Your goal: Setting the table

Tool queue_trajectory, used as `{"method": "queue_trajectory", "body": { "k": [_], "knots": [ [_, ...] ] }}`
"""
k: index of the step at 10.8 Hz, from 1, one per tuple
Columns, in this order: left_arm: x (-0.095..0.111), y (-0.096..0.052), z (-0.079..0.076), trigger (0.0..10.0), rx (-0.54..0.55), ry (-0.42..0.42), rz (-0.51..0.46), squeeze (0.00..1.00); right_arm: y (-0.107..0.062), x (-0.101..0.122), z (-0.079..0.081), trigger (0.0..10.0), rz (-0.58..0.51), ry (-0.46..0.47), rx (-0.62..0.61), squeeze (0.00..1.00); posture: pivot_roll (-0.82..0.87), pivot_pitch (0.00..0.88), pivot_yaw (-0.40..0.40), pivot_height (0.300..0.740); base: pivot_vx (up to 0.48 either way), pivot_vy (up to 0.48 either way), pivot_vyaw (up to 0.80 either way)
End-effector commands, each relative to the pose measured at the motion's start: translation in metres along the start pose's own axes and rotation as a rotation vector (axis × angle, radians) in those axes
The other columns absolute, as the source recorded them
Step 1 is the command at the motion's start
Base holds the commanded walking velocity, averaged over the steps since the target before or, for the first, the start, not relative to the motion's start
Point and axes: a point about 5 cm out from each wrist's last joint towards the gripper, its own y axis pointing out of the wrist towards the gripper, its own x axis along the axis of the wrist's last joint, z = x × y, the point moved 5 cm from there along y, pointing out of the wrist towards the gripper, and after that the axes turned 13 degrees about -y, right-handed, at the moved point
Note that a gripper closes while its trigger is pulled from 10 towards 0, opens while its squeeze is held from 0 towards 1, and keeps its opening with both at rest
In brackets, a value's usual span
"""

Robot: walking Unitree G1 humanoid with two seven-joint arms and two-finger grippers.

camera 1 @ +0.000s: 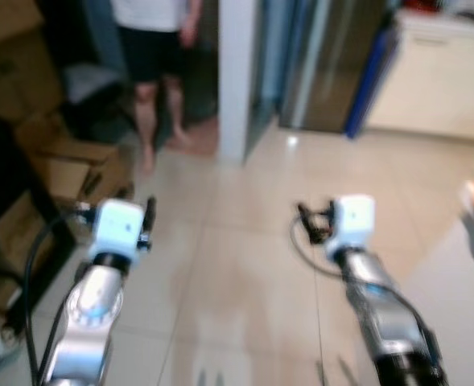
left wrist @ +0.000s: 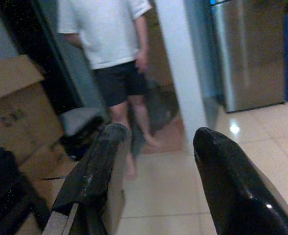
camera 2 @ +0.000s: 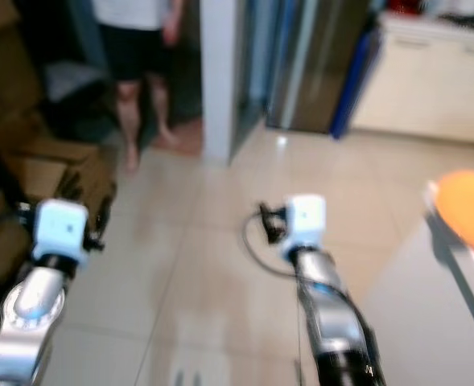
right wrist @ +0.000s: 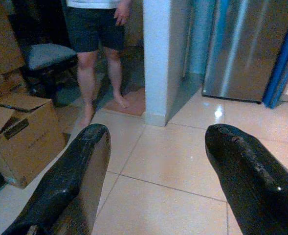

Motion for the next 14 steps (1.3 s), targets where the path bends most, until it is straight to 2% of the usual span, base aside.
{"method": "queue_trajectory", "body": {
  "k": [1,4,5,6,8,9,10,12,14],
  "knots": [
    [0.000,-0.001,0.010,10.0,0.022,0.022,0.013,0.00,0.004,0.010,0.013,10.0,-0.025,0.007,0.035,0.00,0.08,0.000,-0.035,0.740,0.412,0.000,0.00],
    [-0.002,-0.003,0.013,10.0,0.036,0.033,0.015,0.00,0.003,0.012,0.010,10.0,-0.033,0.000,0.025,0.00,0.09,0.000,-0.055,0.740,0.411,0.000,0.00],
    [0.003,-0.002,0.012,10.0,0.034,0.036,0.006,0.00,0.004,0.013,0.011,10.0,-0.032,0.008,0.034,0.00,0.09,0.000,-0.060,0.740,0.416,0.000,0.00],
    [0.008,0.001,0.016,10.0,0.061,0.004,-0.002,0.00,0.009,0.023,0.016,10.0,-0.066,-0.036,0.054,0.00,0.08,0.000,-0.052,0.740,0.416,0.000,0.00],
    [0.017,0.005,0.017,10.0,0.068,-0.003,-0.027,0.00,0.008,0.032,0.012,10.0,-0.101,-0.032,0.031,0.00,0.07,0.000,-0.059,0.740,0.412,0.000,0.00],
    [0.021,0.007,0.015,10.0,0.064,0.003,-0.041,0.00,0.006,0.032,0.007,10.0,-0.101,-0.011,0.016,0.00,0.07,0.000,-0.062,0.740,0.412,0.000,0.00],
    [0.016,0.006,0.007,10.0,0.027,0.013,-0.026,0.00,0.007,0.035,0.006,10.0,-0.107,-0.016,0.019,0.00,0.06,0.000,-0.054,0.740,0.409,0.000,0.00],
    [0.015,0.003,0.001,10.0,0.023,0.018,-0.023,0.00,0.005,0.039,0.002,10.0,-0.124,-0.010,0.005,0.00,0.07,0.000,-0.075,0.740,0.411,0.000,0.00],
    [0.012,0.002,-0.001,10.0,0.024,0.000,-0.010,0.00,0.008,0.044,0.007,10.0,-0.136,-0.031,0.046,0.00,0.04,0.000,-0.073,0.740,0.412,0.000,0.00]
  ]
}}
